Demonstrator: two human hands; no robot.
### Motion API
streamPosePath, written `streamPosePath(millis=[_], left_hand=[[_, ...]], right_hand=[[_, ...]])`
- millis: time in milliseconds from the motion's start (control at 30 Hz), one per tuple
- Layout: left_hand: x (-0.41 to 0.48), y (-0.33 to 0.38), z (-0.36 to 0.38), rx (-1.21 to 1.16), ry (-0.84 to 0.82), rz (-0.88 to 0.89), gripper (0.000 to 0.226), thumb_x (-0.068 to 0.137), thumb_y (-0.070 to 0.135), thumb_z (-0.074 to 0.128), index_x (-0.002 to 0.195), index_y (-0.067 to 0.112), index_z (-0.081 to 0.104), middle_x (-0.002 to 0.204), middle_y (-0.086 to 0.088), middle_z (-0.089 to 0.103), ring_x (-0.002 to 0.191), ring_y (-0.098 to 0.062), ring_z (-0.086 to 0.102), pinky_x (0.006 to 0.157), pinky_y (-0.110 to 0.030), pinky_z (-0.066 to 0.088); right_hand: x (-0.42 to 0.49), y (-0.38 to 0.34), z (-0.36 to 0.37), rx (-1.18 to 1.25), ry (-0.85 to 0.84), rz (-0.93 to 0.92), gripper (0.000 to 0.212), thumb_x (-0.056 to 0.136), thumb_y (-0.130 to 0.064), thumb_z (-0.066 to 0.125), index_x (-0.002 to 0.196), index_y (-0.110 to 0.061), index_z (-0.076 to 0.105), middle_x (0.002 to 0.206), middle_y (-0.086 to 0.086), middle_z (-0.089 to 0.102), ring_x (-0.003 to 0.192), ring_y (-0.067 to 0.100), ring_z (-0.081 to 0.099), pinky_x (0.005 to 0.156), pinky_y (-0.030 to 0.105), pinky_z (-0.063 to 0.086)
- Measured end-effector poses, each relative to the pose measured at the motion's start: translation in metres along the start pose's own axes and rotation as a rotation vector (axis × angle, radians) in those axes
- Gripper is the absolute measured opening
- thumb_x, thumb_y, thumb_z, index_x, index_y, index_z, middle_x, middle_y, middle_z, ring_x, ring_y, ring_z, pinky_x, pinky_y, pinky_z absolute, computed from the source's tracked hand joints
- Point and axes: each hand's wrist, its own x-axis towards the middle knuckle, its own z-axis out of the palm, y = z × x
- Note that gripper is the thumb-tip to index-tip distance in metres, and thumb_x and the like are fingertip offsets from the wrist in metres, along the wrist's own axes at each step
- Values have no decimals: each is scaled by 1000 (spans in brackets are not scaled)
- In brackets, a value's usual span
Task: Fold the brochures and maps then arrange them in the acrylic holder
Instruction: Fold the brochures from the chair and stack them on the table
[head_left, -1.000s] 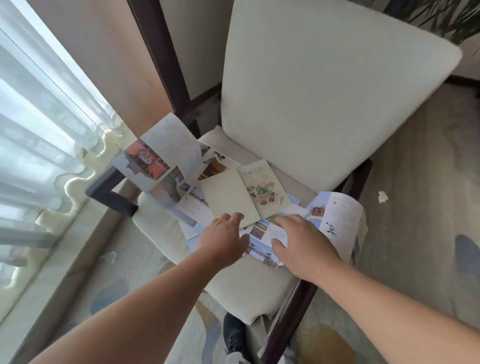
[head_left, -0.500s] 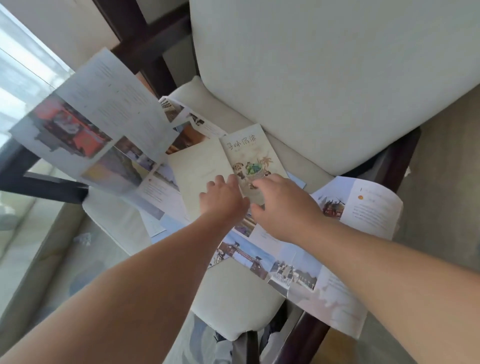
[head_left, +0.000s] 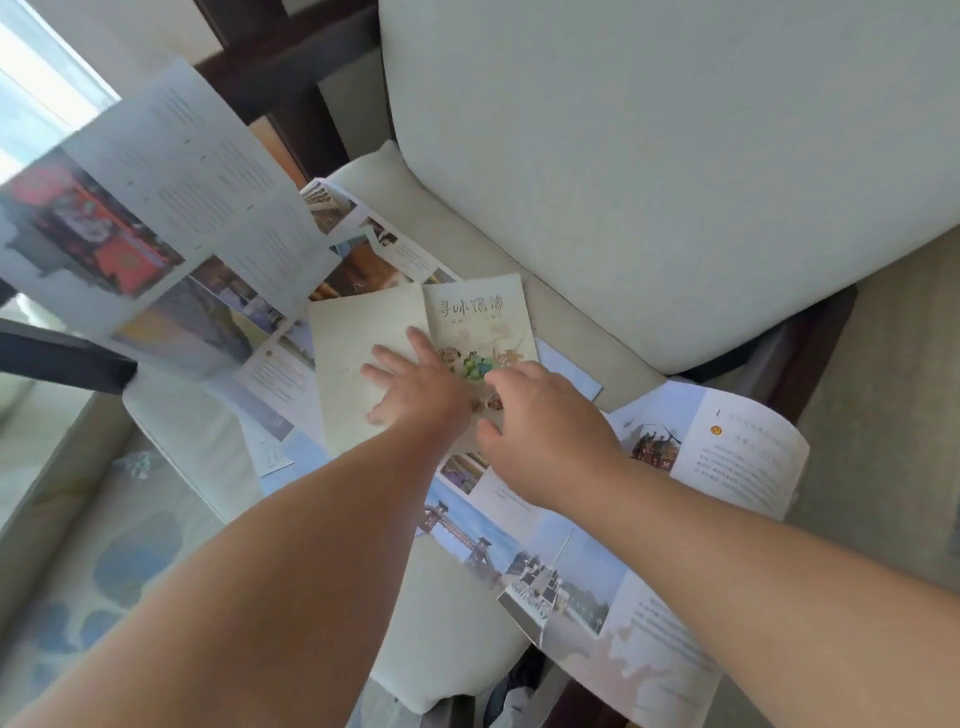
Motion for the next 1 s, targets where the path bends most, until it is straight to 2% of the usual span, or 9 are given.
streamPosePath(millis=[67,133,267,367,500,600,767,900,1000], left_hand=[[-5,-6,-11,-39,28,51,88,91,27,55,152,16,-7,147,-27,30,129,-41,39,84,-44,50],[-14,-18,-27,-121,61,100,84,88,19,57,151,11,1,119,-18,57,96,-32,59,64,-37,47],[-37,-63,-73,-254,148,144,85,84,0,46,153,22,1,77,-4,56,59,-18,54,40,-31,38],[-63,-106,-110,-373,208,177,89,84,-1,42,151,45,6,86,3,57,63,-16,58,38,-26,39],[-117,-159,-146,-536,238,170,69,81,7,53,131,54,46,119,3,59,84,-19,62,51,-27,50],[-156,-197,-156,-760,245,90,64,78,4,52,113,58,57,112,11,58,83,-15,66,45,-25,54],[-201,-270,-157,-1054,424,43,49,82,11,45,106,51,60,95,9,71,48,-2,60,40,-18,44],[-226,-340,-151,-1177,569,-61,48,84,29,61,121,56,47,92,15,69,70,-10,68,65,-36,58],[-249,-406,-139,-1201,651,-106,61,83,38,68,132,57,36,102,28,62,90,1,65,80,-29,55]], right_hand=[[-3,-1,-2,-2,8,-16,38,96,-29,44,130,-15,49,135,4,47,120,25,44,90,39,43],[-9,-3,-7,8,10,-26,38,96,-28,44,131,-15,48,135,4,47,119,25,45,90,38,44],[-26,-19,-17,4,-14,-75,38,97,-30,45,132,-15,47,135,5,46,119,25,46,91,41,47],[-38,-39,-23,9,-3,-123,39,97,-30,45,133,-16,46,139,3,44,122,24,45,93,41,47],[-54,-83,-27,71,10,-188,45,95,-33,48,137,-22,41,143,1,39,123,23,45,88,37,46],[-69,-124,-26,105,20,-223,56,93,-40,52,143,-25,32,146,2,36,121,24,48,88,39,48],[-96,-200,-8,122,17,-322,72,91,-44,55,151,-26,19,147,4,36,119,24,51,89,38,49],[-120,-261,26,151,-25,-433,77,93,-38,57,153,-28,10,146,2,39,121,21,49,91,36,48],[-146,-313,59,141,-43,-505,80,93,-36,59,154,-30,7,145,3,39,120,20,50,86,28,43]])
